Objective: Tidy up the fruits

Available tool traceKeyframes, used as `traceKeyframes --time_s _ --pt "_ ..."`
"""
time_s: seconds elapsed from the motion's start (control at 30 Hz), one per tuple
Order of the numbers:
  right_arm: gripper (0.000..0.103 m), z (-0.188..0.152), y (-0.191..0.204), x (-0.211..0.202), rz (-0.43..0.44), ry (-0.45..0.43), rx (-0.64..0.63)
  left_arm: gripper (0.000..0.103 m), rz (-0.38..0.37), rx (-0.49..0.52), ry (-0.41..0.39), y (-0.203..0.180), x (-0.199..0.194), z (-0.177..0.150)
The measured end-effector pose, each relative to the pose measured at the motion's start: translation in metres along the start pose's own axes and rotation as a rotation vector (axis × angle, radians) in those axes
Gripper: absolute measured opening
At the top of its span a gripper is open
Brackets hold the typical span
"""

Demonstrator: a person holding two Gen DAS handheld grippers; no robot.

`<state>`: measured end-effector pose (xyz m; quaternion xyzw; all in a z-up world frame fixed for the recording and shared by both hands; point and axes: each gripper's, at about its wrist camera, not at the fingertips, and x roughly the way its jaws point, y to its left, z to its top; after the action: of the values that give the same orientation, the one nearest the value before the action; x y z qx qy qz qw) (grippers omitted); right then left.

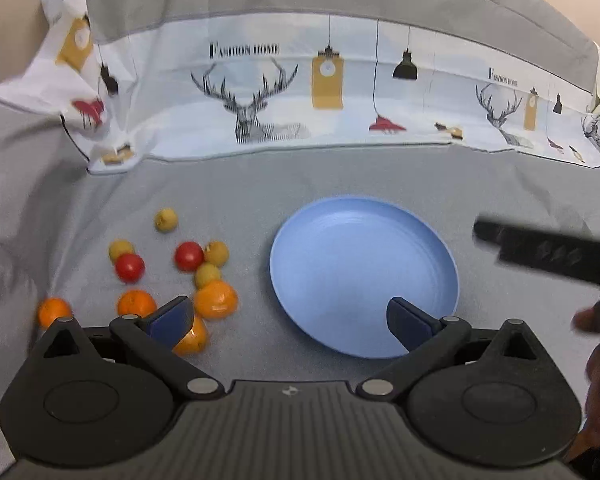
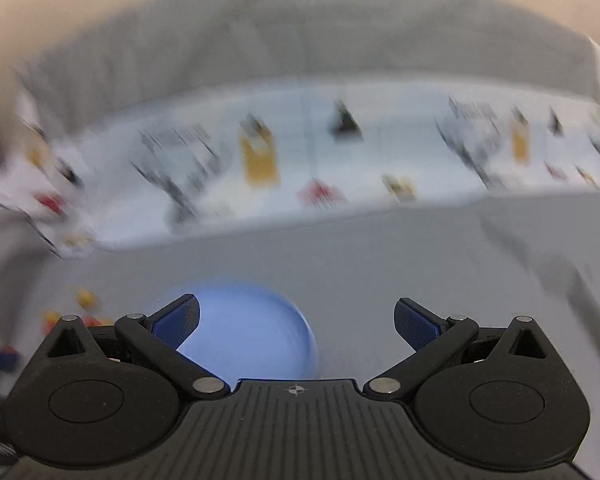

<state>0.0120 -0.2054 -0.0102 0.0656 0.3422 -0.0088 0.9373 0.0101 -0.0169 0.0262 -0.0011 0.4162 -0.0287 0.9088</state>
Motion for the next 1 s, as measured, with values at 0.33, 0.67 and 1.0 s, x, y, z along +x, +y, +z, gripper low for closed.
traceKeyframes --time_s 0.33,0.67,1.0 --pt "0.102 -0.006 0.031 0.023 0.018 0.035 -0.138 0.103 0.004 -0.012 0.012 -0.001 0.021 -0.004" --pt "0.102 -0.007 0.04 0.018 -0.054 0.005 -0.142 0.102 0.062 -0.055 -0.014 -0.005 0.027 -0.004" --pt "0.102 -0.002 0.029 0.016 -0.076 0.026 -0.128 0.102 0.071 -0.128 0.017 0.01 0.032 0.0"
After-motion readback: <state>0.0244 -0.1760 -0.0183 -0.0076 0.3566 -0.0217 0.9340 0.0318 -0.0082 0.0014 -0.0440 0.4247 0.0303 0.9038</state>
